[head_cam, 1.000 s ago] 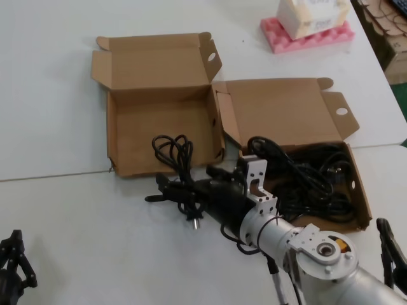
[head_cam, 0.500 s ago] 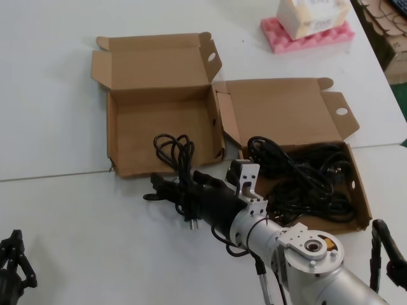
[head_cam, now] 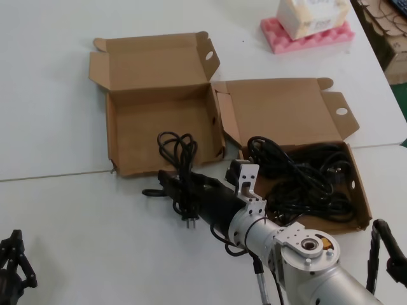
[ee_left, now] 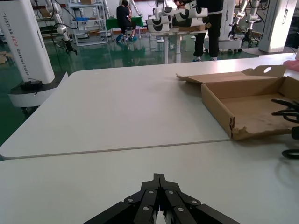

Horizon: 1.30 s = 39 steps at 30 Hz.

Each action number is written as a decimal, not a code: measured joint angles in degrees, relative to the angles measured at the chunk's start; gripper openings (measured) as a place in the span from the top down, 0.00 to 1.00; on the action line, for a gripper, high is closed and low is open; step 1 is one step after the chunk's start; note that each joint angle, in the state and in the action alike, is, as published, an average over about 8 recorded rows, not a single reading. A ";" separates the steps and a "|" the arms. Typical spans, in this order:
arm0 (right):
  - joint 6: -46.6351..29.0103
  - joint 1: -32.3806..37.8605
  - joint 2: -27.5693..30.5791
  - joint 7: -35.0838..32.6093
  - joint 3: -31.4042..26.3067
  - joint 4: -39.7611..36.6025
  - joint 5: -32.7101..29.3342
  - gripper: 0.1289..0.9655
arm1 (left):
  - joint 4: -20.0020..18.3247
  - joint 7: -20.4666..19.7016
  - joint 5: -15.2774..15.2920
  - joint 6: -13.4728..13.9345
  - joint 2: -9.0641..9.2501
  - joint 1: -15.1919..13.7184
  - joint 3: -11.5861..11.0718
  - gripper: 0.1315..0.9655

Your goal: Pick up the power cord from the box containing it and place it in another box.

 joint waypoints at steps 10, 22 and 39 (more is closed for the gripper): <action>-0.69 -0.11 -0.30 0.00 1.54 0.23 -2.49 0.76 | 0.00 0.00 0.00 0.00 0.00 0.00 0.00 0.96; 0.56 -2.52 2.65 0.00 -0.59 7.96 -9.11 0.93 | 0.00 0.00 0.00 0.00 0.00 0.00 0.00 0.96; -4.00 6.47 -0.05 0.00 6.18 7.45 -14.85 0.96 | 0.00 0.00 0.00 0.00 0.00 0.00 0.00 0.96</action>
